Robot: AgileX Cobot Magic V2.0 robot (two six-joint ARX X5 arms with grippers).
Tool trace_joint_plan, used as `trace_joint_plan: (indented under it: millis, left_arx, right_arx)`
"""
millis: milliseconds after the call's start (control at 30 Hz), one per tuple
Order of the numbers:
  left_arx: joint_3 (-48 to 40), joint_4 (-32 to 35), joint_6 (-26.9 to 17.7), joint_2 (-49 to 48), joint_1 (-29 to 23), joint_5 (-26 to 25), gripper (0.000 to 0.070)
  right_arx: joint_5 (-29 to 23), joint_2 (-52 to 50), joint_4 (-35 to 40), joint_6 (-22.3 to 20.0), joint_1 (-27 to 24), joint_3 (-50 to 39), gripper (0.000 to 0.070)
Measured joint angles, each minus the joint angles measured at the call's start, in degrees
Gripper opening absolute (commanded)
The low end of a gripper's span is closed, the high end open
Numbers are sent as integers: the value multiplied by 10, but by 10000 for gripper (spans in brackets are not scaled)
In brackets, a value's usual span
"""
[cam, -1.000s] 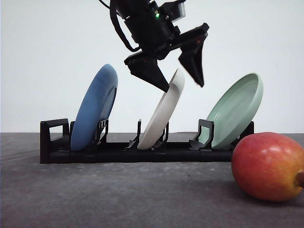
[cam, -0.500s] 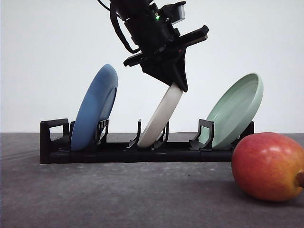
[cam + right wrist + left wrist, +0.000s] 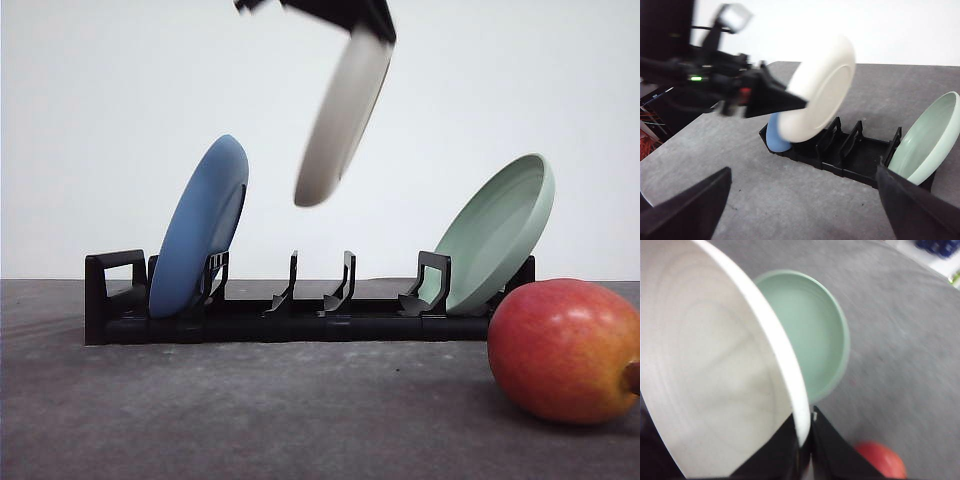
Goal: Place pomegranate in white plate
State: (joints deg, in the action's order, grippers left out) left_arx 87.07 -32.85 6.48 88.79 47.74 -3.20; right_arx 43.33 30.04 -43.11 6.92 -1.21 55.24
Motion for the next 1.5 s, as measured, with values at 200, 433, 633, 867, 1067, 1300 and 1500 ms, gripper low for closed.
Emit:
trace_joint_plan:
  millis: [200,433,633,867,1067,1300,1500]
  left_arx:
    - [0,-143,-5,-53,63,7,0]
    - [0,-276,8,-72,176,116,0]
    - [-17,-334,52,-70,247,219,0]
    - [-110,-297,94,-58,263,234,0]
    - [-184,-216,101,-34,264,246,0]
    - [-199,-185,103,38,274,246,0]
    - [-199,-169,103,91,286,251,0]
  right_arx:
    - [0,0,0,0,0,0,591]
    - [0,0,0,0,0,0,591]
    - [0,0,0,0,0,0,591]
    - [0,0,0,0,0,0,591]
    - [0,0,0,0,0,0,591]
    - [0,0,0,0,0,0,591]
    - [0,0,-6,0,0,0,591]
